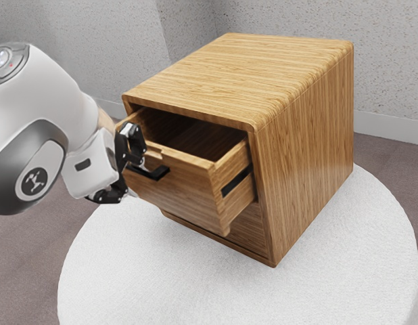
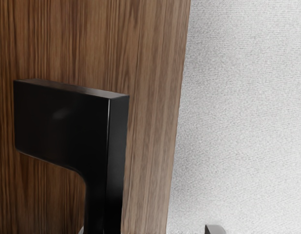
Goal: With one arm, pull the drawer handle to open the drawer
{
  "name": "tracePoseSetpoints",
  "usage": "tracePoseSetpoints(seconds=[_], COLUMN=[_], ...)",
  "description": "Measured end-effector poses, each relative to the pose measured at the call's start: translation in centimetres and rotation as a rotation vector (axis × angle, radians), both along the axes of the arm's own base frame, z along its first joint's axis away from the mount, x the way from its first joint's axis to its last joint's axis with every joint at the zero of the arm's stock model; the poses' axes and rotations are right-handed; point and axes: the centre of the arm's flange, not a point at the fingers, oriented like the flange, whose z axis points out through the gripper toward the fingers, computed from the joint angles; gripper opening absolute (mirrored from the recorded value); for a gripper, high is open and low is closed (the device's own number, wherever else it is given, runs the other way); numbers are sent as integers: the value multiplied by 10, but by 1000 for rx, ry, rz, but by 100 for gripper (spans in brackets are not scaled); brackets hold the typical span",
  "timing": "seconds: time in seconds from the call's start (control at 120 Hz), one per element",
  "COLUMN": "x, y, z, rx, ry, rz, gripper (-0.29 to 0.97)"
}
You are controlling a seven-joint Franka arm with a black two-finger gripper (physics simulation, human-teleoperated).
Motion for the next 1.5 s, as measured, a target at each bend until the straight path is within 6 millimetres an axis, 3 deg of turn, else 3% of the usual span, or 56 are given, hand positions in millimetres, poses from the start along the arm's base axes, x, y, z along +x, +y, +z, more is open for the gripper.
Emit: tracePoseSetpoints(seconds=[0.258, 0.55, 1.5], x=[-16, -40, -60], y=[3, -6, -18], z=[-3, -5, -6], rx=[5, 28, 47], ry=[-9, -30, -20], rz=[31, 58, 82], gripper=[26, 29, 33])
